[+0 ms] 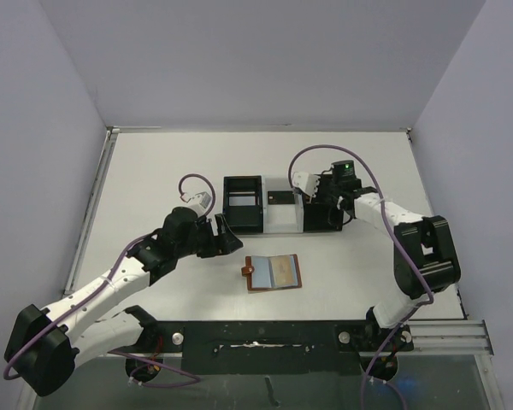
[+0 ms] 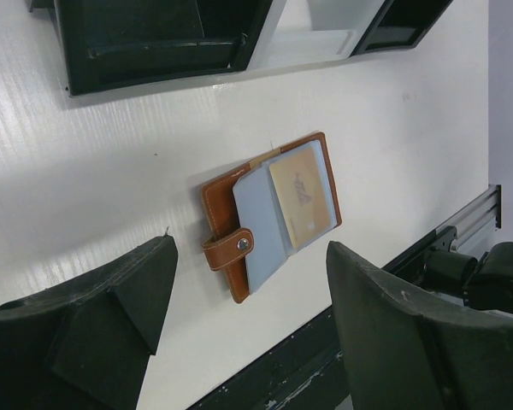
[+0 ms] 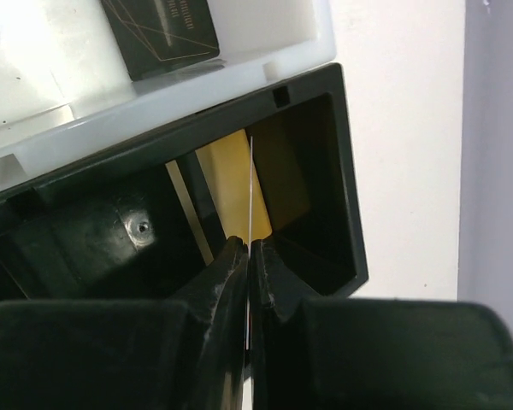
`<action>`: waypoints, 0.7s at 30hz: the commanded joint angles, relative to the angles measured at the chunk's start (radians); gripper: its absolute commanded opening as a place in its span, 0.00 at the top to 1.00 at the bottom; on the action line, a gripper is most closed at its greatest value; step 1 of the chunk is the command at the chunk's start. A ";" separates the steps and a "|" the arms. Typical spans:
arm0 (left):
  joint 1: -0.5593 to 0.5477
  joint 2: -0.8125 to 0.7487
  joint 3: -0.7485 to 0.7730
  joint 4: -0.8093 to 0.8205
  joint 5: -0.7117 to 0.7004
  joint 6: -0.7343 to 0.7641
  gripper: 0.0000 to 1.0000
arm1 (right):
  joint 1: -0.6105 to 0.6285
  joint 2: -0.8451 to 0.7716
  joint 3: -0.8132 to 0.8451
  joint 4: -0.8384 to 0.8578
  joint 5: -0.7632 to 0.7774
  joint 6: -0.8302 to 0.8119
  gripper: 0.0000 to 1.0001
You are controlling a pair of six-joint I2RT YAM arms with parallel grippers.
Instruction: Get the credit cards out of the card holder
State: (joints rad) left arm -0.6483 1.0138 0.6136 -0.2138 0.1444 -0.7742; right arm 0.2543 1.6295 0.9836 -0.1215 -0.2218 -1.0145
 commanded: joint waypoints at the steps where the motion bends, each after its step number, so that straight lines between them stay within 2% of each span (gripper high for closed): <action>1: 0.009 -0.022 0.013 0.023 0.021 0.013 0.30 | -0.001 0.041 0.063 0.036 -0.008 -0.049 0.99; 4: 0.011 -0.025 0.015 0.019 0.019 0.015 0.30 | 0.000 0.057 0.047 0.113 -0.022 -0.048 0.98; 10: 0.014 -0.027 0.024 0.013 0.021 0.019 0.30 | 0.003 0.108 0.057 0.135 -0.019 -0.072 0.97; 18: 0.017 -0.045 0.020 -0.004 0.020 0.023 0.30 | -0.002 0.150 0.073 0.057 -0.041 -0.119 0.94; 21: 0.019 -0.045 0.020 -0.008 0.023 0.023 0.30 | -0.004 0.155 0.077 0.028 -0.052 -0.117 0.88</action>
State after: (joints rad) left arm -0.6384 0.9894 0.6136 -0.2325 0.1535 -0.7723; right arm 0.2554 1.7790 1.0206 -0.0654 -0.2314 -1.1110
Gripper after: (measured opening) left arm 0.699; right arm 0.095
